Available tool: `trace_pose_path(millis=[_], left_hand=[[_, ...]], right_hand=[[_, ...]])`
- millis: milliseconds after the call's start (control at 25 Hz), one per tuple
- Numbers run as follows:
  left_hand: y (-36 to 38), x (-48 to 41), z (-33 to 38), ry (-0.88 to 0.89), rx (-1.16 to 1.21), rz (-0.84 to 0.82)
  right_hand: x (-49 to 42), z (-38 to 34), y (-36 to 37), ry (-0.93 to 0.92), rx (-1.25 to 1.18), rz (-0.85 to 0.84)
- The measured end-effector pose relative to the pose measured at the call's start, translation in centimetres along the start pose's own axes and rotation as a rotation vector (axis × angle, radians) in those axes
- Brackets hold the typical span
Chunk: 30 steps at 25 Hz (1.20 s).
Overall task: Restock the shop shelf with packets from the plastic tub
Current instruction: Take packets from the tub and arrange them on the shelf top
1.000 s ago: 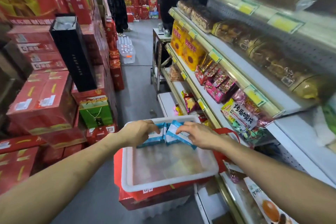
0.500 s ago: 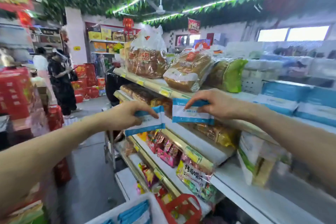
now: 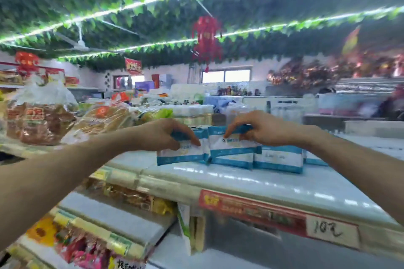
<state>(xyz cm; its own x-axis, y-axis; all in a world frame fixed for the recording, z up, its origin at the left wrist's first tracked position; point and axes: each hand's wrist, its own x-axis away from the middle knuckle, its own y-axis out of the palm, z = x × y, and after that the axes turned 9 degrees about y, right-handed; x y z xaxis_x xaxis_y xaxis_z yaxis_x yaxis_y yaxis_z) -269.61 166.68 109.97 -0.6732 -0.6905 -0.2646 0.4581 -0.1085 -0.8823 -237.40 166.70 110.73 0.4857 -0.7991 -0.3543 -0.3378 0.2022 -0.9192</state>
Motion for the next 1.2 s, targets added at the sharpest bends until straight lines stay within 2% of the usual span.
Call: trace_pose_path(millis=[120, 240, 440, 600, 720, 840, 1040, 1200], left_hand=[[2.5, -6.4, 2.9, 0.108, 0.007, -0.042], [4.9, -11.6, 5.6, 0.219, -0.048, -0.06], [7.9, -16.6, 8.0, 0.258, 0.009, -0.06], [9.4, -18.8, 9.1, 0.257, 0.032, -0.056], [9.5, -19.4, 9.3, 0.255, 0.069, -0.049], [9.7, -19.8, 9.2, 0.245, 0.074, -0.047], [10.7, -20.4, 9.5, 0.209, 0.083, -0.063], [11.5, -21.5, 11.0, 0.223, 0.059, -0.103]], right_hand=[[4.6, 6.2, -3.1, 0.121, 0.041, 0.005], [9.4, 12.8, -6.0, 0.279, 0.014, 0.08], [13.5, 20.8, -5.7, 0.462, -0.024, 0.047], [13.2, 23.7, -3.0, 0.417, 0.02, -0.029], [12.7, 25.0, -2.3, 0.347, 0.066, -0.005], [12.6, 25.9, -1.9, 0.263, 0.201, -0.012], [13.2, 26.4, -1.4, 0.194, 0.588, -0.036], [13.6, 26.2, -2.8, 0.232, 0.65, -0.128]])
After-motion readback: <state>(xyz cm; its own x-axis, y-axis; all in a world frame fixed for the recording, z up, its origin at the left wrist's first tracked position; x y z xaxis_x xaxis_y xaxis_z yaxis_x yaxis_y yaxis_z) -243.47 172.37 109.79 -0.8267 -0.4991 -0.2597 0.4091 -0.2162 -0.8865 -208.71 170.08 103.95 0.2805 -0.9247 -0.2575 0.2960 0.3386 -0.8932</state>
